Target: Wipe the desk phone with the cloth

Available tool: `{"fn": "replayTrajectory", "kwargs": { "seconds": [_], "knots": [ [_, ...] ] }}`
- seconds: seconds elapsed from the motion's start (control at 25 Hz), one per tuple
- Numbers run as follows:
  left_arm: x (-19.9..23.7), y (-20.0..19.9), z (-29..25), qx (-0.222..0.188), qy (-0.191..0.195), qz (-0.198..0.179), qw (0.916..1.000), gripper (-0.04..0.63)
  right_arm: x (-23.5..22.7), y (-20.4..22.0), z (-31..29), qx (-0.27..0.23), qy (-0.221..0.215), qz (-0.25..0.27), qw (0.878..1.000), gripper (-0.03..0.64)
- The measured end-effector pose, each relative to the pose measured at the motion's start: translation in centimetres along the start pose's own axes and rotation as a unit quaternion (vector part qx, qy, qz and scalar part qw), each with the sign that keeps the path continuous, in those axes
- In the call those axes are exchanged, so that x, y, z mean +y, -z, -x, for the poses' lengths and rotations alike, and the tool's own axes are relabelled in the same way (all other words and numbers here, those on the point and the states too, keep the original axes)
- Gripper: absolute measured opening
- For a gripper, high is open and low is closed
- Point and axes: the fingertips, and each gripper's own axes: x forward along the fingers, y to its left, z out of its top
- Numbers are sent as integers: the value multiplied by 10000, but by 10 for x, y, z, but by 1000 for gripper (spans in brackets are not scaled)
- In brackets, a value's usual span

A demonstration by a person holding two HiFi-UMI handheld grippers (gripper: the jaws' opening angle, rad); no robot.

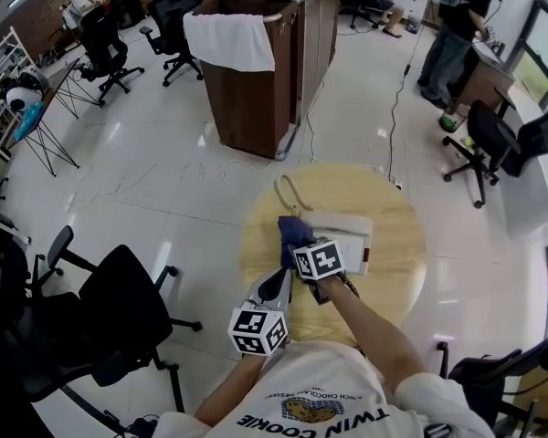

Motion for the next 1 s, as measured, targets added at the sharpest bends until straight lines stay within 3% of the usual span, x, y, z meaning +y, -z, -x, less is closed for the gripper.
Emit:
{"fn": "replayTrajectory", "kwargs": {
  "seconds": [1.0],
  "knots": [
    [-28,9,-11,75,428,-27,9991,-8,-49,19,53,-60,638,137,9978,66]
  ]
}}
